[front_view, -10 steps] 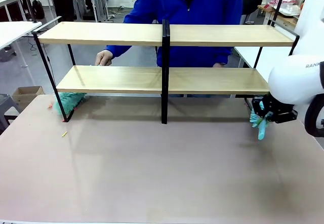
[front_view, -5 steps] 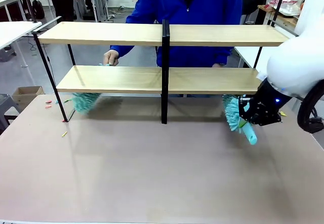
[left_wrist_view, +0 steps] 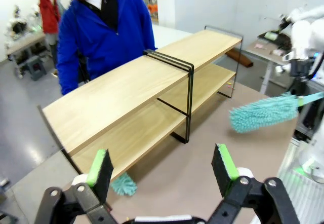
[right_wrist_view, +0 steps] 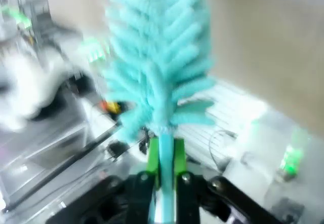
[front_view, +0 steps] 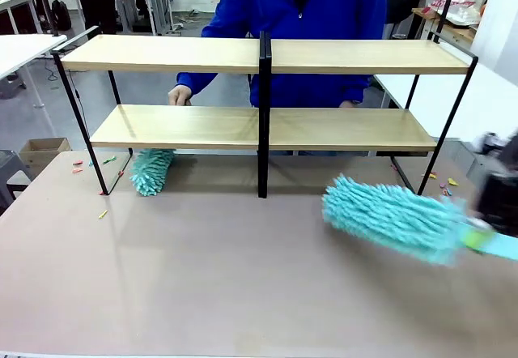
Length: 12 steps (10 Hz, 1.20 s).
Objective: Clean the shelves.
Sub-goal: Clean another randomly selected level of the Shelf with the Duster.
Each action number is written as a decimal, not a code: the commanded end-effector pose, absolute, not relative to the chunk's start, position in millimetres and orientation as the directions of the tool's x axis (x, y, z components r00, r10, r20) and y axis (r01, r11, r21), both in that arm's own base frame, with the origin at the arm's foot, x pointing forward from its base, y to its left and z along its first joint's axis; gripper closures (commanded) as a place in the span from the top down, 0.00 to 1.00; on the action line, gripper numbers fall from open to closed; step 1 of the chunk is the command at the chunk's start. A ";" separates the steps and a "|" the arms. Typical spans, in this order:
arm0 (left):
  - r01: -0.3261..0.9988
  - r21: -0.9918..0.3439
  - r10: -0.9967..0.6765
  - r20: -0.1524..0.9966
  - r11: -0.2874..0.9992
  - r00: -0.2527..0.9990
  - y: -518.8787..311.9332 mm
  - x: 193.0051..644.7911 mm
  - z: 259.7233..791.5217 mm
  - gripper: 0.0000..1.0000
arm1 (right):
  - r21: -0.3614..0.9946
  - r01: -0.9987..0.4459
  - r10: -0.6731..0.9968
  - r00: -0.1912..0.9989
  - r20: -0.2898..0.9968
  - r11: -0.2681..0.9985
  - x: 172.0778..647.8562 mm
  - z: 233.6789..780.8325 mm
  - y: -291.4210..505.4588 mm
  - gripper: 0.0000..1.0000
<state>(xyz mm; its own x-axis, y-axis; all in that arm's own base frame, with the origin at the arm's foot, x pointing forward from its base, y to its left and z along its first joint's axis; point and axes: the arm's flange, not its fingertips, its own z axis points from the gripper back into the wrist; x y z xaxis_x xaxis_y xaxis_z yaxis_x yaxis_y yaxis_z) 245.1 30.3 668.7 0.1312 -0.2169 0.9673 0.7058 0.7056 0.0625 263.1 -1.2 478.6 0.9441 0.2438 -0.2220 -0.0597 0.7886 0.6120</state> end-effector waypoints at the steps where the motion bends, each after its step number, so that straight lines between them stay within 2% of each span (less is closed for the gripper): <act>1: 0.699 0.061 -0.218 0.966 0.713 0.138 28.7 245.5 666.7 1.00 | 0.627 -0.150 0.398 0.875 -0.276 0.764 240.3 533.7 -55.7 0.12; 2: 0.699 0.061 -0.218 0.966 0.713 0.138 28.7 245.5 666.7 1.00 | 0.655 -0.212 0.436 0.878 -0.198 0.725 224.2 552.6 -74.4 0.12; 3: 0.699 0.061 -0.218 0.966 0.713 0.138 28.7 245.5 666.7 1.00 | 0.665 -0.300 0.440 0.897 -0.049 0.685 211.1 571.2 -86.5 0.12; 4: 0.699 0.061 -0.218 0.966 0.713 0.138 28.7 245.5 666.7 1.00 | 0.645 -0.458 0.485 0.861 0.152 0.612 197.6 591.7 -95.9 0.12; 5: 0.699 0.061 -0.218 0.966 0.713 0.138 28.7 245.5 666.7 1.00 | 0.629 -0.579 0.547 0.790 0.276 0.518 187.5 607.9 -102.0 0.12; 7: 0.699 0.061 -0.218 0.966 0.713 0.138 28.7 245.5 666.7 1.00 | 0.551 -0.740 0.488 0.670 0.559 0.386 174.3 642.8 -125.7 0.12; 8: 0.699 0.061 -0.218 0.966 0.713 0.138 28.7 245.5 666.7 1.00 | 0.486 -0.785 0.357 0.612 0.706 0.384 172.2 653.6 -142.5 0.12; 9: 0.699 0.061 -0.218 0.966 0.713 0.138 28.7 245.5 666.7 1.00 | 0.474 -0.790 0.264 0.588 0.764 0.389 177.0 654.3 -151.2 0.12; 10: 0.699 0.061 -0.218 0.966 0.713 0.138 28.7 245.5 666.7 1.00 | 0.500 -0.732 0.190 0.633 0.751 0.464 186.9 646.3 -150.0 0.12; 11: 0.699 0.061 -0.218 0.966 0.713 0.138 28.7 245.5 666.7 1.00 | 0.516 -0.726 0.330 0.675 0.660 0.454 165.8 664.4 -149.9 0.12; 12: 0.699 0.061 -0.218 0.966 0.713 0.138 28.7 245.5 666.7 1.00 | 0.516 -0.726 0.330 0.675 0.660 0.454 165.8 664.4 -149.9 0.12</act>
<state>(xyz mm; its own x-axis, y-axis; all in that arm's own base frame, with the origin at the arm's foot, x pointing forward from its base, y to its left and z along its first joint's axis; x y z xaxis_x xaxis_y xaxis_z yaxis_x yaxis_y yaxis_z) 245.3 30.3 668.7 0.1315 -0.2169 0.9673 0.7060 0.7055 0.0622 171.2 -157.3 661.8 0.6778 0.2575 0.6887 -0.7128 0.4597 0.5297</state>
